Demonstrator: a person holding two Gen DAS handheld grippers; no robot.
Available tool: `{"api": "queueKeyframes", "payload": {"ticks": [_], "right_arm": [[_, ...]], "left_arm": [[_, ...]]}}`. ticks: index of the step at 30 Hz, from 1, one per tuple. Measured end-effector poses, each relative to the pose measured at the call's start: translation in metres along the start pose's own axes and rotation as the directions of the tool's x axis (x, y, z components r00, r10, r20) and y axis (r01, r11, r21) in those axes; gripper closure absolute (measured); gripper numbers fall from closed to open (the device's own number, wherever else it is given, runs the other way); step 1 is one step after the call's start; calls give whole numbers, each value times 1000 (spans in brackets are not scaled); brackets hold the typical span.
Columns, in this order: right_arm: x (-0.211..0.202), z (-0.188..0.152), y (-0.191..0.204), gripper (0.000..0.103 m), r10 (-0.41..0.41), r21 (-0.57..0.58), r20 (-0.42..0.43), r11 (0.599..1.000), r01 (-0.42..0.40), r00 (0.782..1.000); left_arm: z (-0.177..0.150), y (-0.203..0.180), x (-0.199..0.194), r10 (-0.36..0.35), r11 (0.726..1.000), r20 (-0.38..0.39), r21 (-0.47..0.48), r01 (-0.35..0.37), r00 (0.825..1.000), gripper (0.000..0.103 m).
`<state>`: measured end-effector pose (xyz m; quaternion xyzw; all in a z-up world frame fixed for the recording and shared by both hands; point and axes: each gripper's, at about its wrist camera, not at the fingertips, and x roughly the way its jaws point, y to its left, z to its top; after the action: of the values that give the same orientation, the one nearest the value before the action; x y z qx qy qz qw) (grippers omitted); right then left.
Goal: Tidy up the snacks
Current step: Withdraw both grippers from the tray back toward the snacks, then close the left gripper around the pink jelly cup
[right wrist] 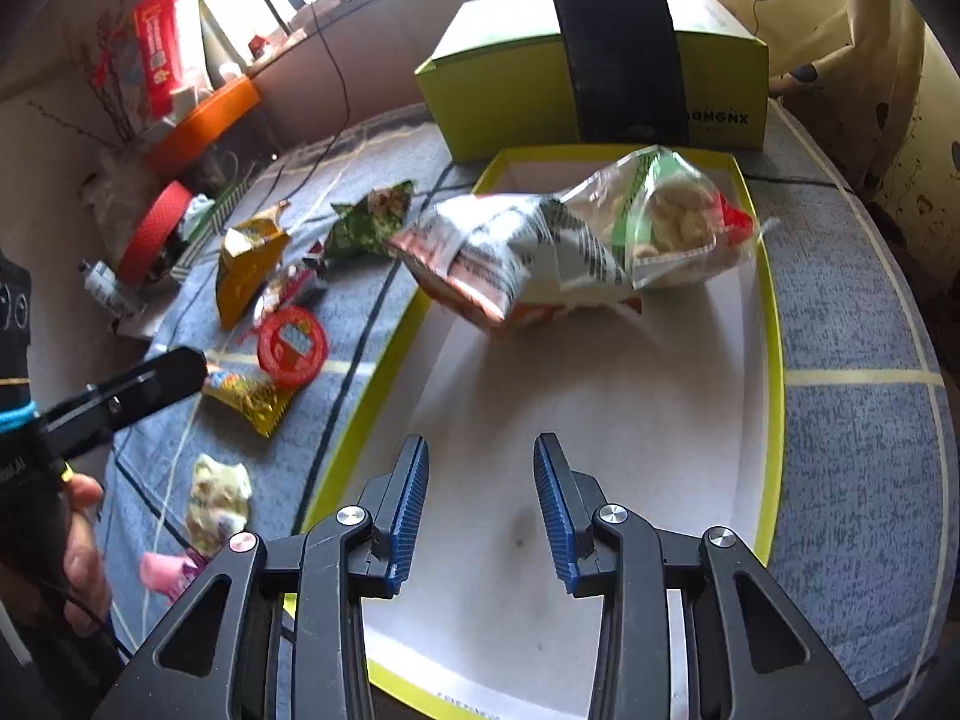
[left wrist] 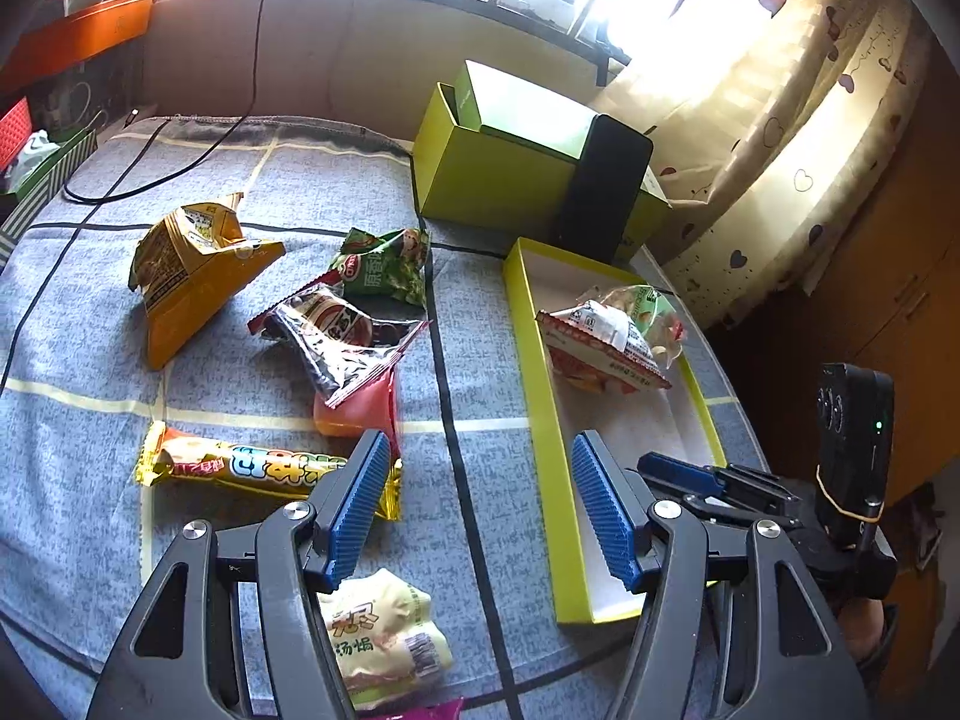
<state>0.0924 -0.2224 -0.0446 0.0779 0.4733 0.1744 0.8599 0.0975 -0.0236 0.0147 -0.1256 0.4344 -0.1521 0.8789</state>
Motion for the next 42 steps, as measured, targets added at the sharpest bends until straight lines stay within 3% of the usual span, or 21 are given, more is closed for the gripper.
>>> {"api": "queueKeyframes", "payload": {"ticks": [11, 22, 34, 42], "right_arm": [[-16, -48, 22, 69, -61, -138, -47, 989, 54, 997], [-34, -65, 20, 67, -103, -163, -43, 982, 94, 994], [-55, -65, 53, 62, -12, -194, 59, 981, 23, 998], [-57, -69, 83, 62, 57, -259, 61, 965, -40, 996]], "left_arm": [[-24, 11, -29, 109, 993, 67, 37, -112, 992, 39], [-56, 51, -58, 172, 985, 90, -35, -169, 981, 39], [-82, 64, -70, 184, 982, 85, -53, -180, 979, 39], [-98, 61, -75, 189, 982, 69, -24, -187, 980, 39]]}}
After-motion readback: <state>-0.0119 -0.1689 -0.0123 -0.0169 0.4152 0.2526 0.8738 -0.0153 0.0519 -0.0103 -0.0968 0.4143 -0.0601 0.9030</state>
